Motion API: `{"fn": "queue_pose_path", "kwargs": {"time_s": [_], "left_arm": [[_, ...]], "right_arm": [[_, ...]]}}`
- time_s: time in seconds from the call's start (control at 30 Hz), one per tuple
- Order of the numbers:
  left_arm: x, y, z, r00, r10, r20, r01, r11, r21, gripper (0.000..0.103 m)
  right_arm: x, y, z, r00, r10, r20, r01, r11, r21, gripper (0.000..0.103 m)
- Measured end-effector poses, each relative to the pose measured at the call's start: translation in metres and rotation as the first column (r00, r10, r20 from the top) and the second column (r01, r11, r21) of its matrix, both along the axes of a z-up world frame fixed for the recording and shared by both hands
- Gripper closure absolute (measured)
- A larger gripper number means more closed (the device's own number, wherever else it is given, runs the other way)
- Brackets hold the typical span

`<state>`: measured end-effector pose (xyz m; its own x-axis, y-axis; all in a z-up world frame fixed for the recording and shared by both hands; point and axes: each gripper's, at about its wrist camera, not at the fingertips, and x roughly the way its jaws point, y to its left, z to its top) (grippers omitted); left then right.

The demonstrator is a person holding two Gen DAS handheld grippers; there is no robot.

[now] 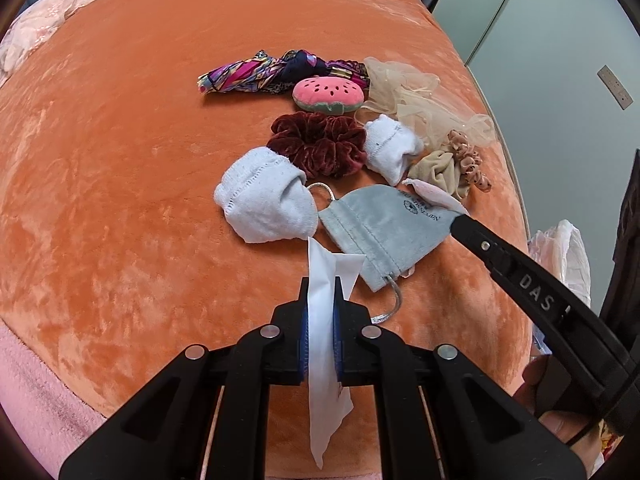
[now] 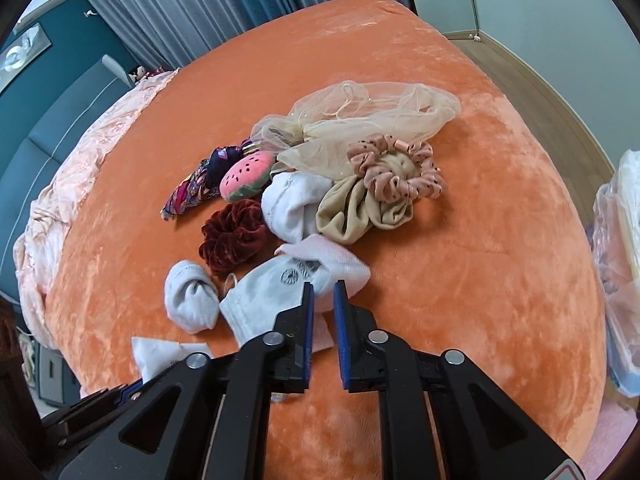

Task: Collect trash
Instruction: 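Grasp the white paper packet with the left tool while the right grasps a pink tag, then carry both items over the trash bin and open both tools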

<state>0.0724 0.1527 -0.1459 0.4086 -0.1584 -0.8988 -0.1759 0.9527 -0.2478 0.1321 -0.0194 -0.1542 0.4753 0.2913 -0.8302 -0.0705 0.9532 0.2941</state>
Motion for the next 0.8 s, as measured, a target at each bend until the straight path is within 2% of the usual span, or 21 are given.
{"fn": "queue_pose_path", "kwargs": {"time_s": [0.2, 0.27, 0.33, 0.4, 0.5, 0.57, 0.6, 0.63, 0.67, 0.8], "left_arm": [[0.006, 0.002, 0.001, 1.0, -0.002, -0.002, 0.002, 1.0, -0.002, 0.094], [0.008, 0.003, 0.001, 1.0, 0.0, -0.005, 0.0, 1.0, -0.002, 0.094], [0.011, 0.005, 0.001, 1.0, 0.004, -0.006, -0.004, 1.0, -0.006, 0.094], [0.013, 0.005, 0.002, 1.0, 0.006, -0.003, -0.006, 1.0, -0.006, 0.094], [0.016, 0.006, 0.003, 1.0, 0.007, 0.0, -0.007, 1.0, -0.004, 0.094], [0.019, 0.005, 0.004, 1.0, 0.005, 0.003, -0.005, 1.0, -0.001, 0.094], [0.02, 0.005, 0.005, 1.0, 0.004, 0.004, -0.004, 1.0, 0.0, 0.094], [0.021, 0.005, 0.006, 1.0, 0.003, 0.005, -0.003, 1.0, 0.001, 0.094], [0.022, 0.005, 0.008, 1.0, 0.003, 0.009, -0.003, 1.0, 0.002, 0.094], [0.022, 0.002, 0.015, 1.0, -0.006, 0.025, 0.006, 1.0, 0.007, 0.094]], "right_arm": [[0.014, -0.004, -0.008, 1.0, -0.023, -0.013, 0.023, 1.0, -0.004, 0.086], [0.018, -0.007, -0.008, 0.999, -0.036, -0.014, 0.036, 0.999, -0.002, 0.082], [0.021, -0.008, -0.007, 0.999, -0.039, -0.009, 0.039, 0.999, -0.015, 0.065], [0.024, -0.008, -0.005, 0.999, -0.046, 0.008, 0.046, 0.998, -0.039, 0.057], [0.029, -0.008, -0.006, 0.999, -0.031, 0.008, 0.031, 0.999, -0.037, 0.057], [0.033, -0.009, -0.008, 1.0, -0.022, 0.003, 0.022, 0.999, -0.026, 0.061], [0.034, -0.009, -0.01, 1.0, -0.018, 0.001, 0.018, 1.0, -0.021, 0.075], [0.035, -0.009, -0.01, 1.0, -0.015, -0.005, 0.015, 1.0, -0.014, 0.094], [0.036, -0.011, -0.011, 1.0, -0.016, -0.014, 0.016, 1.0, -0.006, 0.099], [0.028, -0.018, 0.005, 0.999, -0.023, 0.035, 0.023, 1.0, 0.006, 0.102]]}}
